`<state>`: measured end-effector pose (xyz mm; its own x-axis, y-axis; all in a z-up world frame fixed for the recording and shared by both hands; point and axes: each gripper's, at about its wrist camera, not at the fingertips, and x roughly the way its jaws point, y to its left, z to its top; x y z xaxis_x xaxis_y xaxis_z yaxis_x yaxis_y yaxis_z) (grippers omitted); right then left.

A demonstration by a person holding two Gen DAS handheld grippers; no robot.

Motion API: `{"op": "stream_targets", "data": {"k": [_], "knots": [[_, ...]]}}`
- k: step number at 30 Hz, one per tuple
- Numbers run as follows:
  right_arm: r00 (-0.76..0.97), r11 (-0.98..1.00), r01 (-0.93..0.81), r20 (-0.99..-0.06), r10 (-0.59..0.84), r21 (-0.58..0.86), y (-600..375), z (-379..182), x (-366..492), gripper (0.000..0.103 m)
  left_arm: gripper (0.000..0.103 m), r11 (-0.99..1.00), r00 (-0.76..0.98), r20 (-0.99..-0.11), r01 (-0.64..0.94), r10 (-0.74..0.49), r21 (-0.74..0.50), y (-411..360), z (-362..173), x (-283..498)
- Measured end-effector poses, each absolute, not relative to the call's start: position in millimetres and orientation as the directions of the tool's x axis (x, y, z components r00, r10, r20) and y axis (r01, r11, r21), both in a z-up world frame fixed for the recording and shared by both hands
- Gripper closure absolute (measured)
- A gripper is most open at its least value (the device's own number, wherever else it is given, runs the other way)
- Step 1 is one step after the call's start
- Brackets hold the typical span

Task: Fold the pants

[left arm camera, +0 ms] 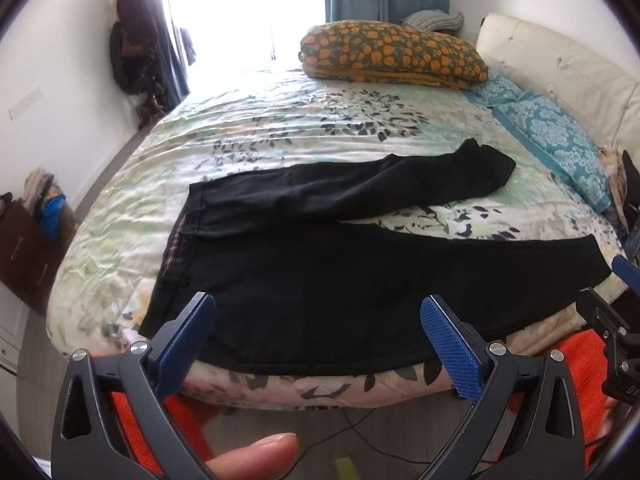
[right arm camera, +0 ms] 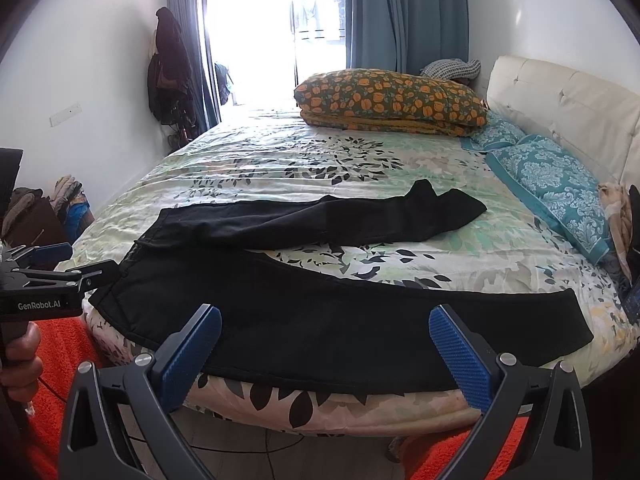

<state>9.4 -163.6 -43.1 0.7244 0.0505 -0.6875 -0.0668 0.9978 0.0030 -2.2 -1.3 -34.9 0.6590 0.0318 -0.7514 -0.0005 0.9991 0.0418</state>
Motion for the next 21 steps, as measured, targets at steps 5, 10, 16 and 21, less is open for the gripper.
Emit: {"op": "stream_targets", "data": {"k": [5,10,16,21], "knots": [[0.719,0.997,-0.077,-0.692,0.063,0.01,-162.5,-44.5,10.0,0.0,0.001,0.999,0.672,-0.74,0.007,0.02,0.034,-4.6,-31.9,-0.7],[0.72,0.998,-0.064,-0.692,0.055,0.013,-167.2,-44.1,9.6,0.0,0.001,0.999,0.661,-0.751,0.029,0.007,0.035,-10.8,-36.2,-1.4],[0.714,0.998,-0.055,-0.699,0.046,0.01,-168.0,-46.6,8.4,0.0,0.001,0.998,0.652,-0.758,0.054,-0.011,0.032,-13.7,-38.0,-4.8],[0.705,0.997,-0.071,-0.707,0.053,0.004,-162.3,-50.3,9.3,0.0,0.001,0.998,0.648,-0.761,0.051,-0.012,0.027,-10.7,-39.2,-5.6]]}}
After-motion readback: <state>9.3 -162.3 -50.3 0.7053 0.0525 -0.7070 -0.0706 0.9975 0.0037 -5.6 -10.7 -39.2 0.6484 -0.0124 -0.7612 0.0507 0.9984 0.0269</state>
